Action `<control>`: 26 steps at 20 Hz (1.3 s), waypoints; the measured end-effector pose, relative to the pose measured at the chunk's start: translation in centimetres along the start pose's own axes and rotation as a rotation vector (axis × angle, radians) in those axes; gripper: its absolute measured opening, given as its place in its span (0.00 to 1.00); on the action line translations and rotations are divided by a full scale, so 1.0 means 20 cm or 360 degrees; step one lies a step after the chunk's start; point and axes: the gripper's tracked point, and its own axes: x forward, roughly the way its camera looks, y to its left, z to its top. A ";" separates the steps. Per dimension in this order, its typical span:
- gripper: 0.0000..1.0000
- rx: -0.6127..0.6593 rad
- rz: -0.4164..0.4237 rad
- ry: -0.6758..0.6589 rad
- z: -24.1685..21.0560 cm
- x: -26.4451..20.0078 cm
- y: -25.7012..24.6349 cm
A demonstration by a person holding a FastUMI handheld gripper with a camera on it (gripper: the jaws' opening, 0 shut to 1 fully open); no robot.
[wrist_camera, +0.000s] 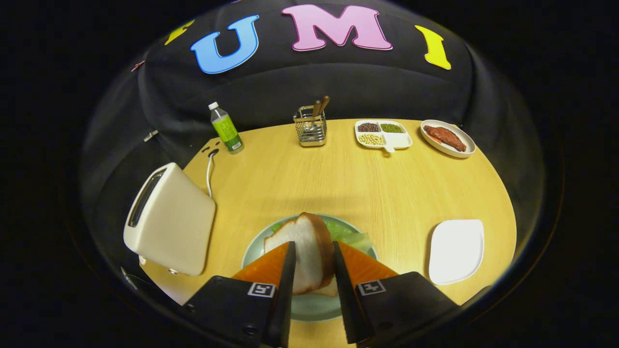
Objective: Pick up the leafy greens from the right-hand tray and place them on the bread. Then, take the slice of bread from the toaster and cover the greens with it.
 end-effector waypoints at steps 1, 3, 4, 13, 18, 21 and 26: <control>0.55 -0.0017 -0.0027 -0.0003 -0.01 0.00 -0.03; 0.71 -0.0032 -0.0039 -0.0010 -0.01 -0.02 -0.06; 0.79 -0.0037 -0.0041 -0.0018 -0.01 -0.03 -0.07; 1.00 -0.0087 -0.0145 -0.0340 0.27 -0.36 -0.32; 0.99 -0.0093 -0.0152 -0.0542 0.49 -0.61 -0.51; 0.99 -0.0142 -0.0158 -0.0725 0.66 -0.81 -0.60; 0.99 -0.0199 -0.0138 -0.1067 0.95 -1.20 -0.73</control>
